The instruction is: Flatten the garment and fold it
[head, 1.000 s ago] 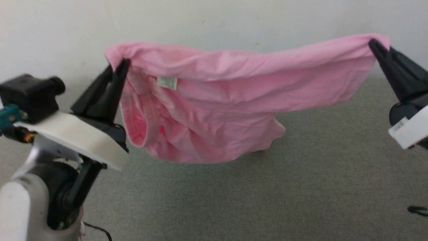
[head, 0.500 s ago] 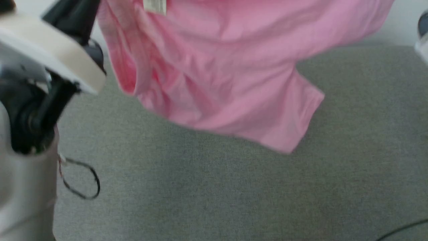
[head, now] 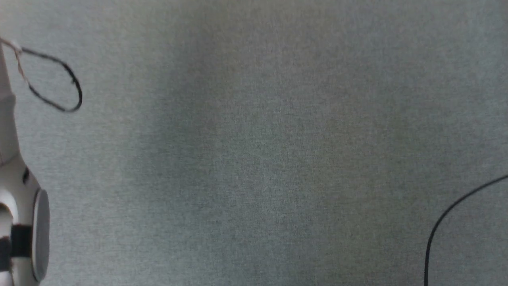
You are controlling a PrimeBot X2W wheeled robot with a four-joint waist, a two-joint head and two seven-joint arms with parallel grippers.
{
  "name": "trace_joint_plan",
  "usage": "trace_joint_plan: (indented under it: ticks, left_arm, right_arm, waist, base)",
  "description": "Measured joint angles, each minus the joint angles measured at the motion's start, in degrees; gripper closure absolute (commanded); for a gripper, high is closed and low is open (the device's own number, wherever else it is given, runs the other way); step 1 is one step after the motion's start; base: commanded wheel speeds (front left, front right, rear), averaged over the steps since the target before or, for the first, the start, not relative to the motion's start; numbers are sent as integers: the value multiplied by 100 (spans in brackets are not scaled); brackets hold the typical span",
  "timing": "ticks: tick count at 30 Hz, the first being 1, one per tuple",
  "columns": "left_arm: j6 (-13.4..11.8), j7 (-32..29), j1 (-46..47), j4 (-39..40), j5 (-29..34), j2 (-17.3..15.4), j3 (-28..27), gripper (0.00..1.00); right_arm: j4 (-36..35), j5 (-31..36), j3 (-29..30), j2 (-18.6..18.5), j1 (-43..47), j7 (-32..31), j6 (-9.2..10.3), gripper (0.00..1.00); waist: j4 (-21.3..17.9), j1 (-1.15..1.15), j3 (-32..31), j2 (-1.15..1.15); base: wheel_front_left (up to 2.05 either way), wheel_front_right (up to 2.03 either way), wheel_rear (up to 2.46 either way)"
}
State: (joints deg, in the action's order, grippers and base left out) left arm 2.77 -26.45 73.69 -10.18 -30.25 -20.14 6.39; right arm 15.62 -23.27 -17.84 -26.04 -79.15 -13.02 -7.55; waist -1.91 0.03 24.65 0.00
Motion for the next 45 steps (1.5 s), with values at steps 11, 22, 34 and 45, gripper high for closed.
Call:
trace_joint_plan:
  ticks: [11, 22, 34, 45]
  left_arm:
    - [166, 1317, 338, -1711, 216, 325, 209, 100]
    - [377, 1897, -1947, -2363, 224, 493, 892, 100]
    - [428, 1419, -4162, -1794, 66, -42, 1566, 100]
    - [414, 832, -5700, -645, -67, -365, 1984, 100]
  right_arm:
    - [1432, 92, -646, 457, -261, 1026, 0, 100]
    - [1907, -390, -1606, 431, 1680, 1601, 0, 100]
    - [1301, -1391, -2905, -556, 3558, 887, -1, 100]
    - [414, -2104, -2908, -1294, 4864, 38, -5, 100]
  waist:
    - [-142, -1, 788, 0]
    - [-70, -3, 283, 0]
    - [-56, -5, -823, 0]
    - [-67, -4, -1722, 0]
  base:
    - [0, 0, 0]
    - [0, 0, 0]
    - [0, 0, 0]
    - [0, 0, 0]
